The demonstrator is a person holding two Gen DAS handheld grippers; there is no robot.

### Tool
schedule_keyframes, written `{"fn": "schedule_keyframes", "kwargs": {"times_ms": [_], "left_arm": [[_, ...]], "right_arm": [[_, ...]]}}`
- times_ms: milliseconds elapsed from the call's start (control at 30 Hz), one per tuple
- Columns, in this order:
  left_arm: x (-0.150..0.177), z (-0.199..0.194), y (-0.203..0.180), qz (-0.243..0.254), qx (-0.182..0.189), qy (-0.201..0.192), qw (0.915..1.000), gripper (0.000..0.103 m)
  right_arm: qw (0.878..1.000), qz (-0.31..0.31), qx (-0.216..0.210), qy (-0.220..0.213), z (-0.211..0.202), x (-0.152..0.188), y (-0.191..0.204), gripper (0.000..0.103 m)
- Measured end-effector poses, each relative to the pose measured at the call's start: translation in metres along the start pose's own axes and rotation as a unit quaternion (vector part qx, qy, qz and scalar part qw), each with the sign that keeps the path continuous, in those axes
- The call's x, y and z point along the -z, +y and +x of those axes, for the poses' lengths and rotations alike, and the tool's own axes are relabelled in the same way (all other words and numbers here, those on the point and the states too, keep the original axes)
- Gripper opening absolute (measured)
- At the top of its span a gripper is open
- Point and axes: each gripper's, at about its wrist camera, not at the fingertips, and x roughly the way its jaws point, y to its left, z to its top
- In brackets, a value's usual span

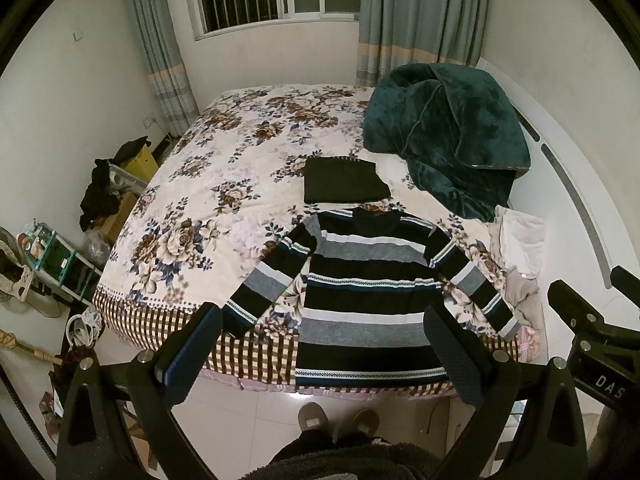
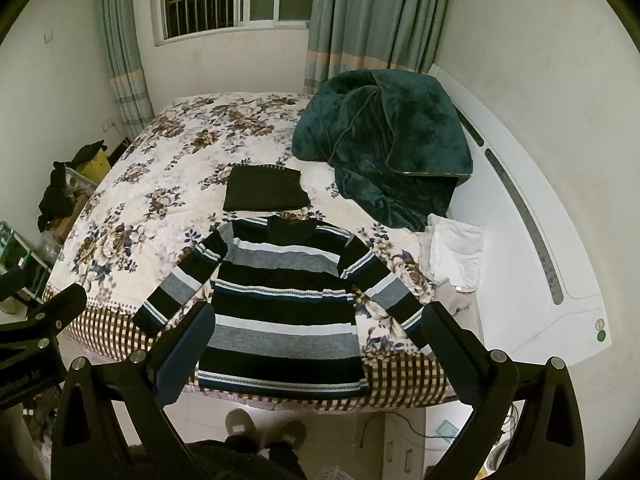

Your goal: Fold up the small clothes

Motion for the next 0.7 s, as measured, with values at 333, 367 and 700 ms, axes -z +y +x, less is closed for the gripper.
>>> {"fn": "schedule_keyframes", "kwargs": {"times_ms": [333,367,700], "left_arm": [[-0.029,0.062,-0.004,0.022,-0.035,-0.038,0.9984,0.103],[-0.032,0.078,-0.006,0.029,-0.036,-0.035,0.9983,0.103],[-0.017,0.27,-0.06,0.075,-0.052,0.053,0.9944,0.103]], "right_arm": [[0.994,0.1,-0.016,0.026,0.069,0.014,-0.048,0.103],[0.992,0.124,-0.004,0.033,0.087,0.019,-0.059,0.103],[0.899,0.392,0.112,0.159,0.288,0.156,-0.229,0.103]]}}
